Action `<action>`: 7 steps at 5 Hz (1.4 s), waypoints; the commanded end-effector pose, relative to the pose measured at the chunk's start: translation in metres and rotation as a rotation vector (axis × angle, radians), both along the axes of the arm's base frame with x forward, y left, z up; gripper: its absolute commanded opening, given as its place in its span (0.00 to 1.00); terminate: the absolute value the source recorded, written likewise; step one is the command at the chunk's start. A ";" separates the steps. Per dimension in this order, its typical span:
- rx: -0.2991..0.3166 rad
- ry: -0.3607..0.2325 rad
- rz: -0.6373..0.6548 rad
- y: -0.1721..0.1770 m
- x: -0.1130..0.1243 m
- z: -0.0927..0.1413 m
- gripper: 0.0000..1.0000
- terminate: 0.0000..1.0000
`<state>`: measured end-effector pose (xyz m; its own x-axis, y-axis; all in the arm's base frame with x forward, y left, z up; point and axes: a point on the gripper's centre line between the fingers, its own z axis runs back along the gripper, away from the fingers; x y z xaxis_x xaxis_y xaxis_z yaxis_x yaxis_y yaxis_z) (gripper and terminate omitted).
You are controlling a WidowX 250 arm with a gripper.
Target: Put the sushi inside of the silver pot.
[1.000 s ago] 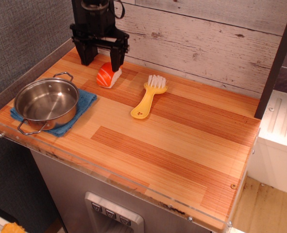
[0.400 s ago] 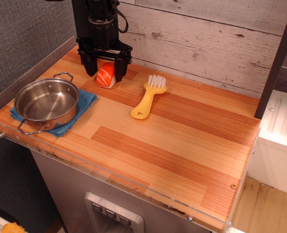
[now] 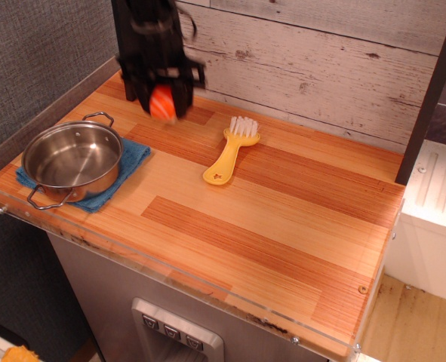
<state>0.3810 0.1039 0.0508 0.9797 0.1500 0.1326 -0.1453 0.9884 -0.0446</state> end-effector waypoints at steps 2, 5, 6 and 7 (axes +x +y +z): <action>0.018 -0.195 -0.039 0.003 -0.068 0.106 0.00 0.00; 0.058 0.006 -0.011 0.029 -0.139 0.059 0.00 0.00; 0.065 0.029 0.010 0.040 -0.141 0.048 0.00 0.00; 0.083 0.077 0.023 0.047 -0.143 0.033 0.00 0.00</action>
<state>0.2387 0.1464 0.0702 0.9860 0.1617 0.0406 -0.1631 0.9860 0.0352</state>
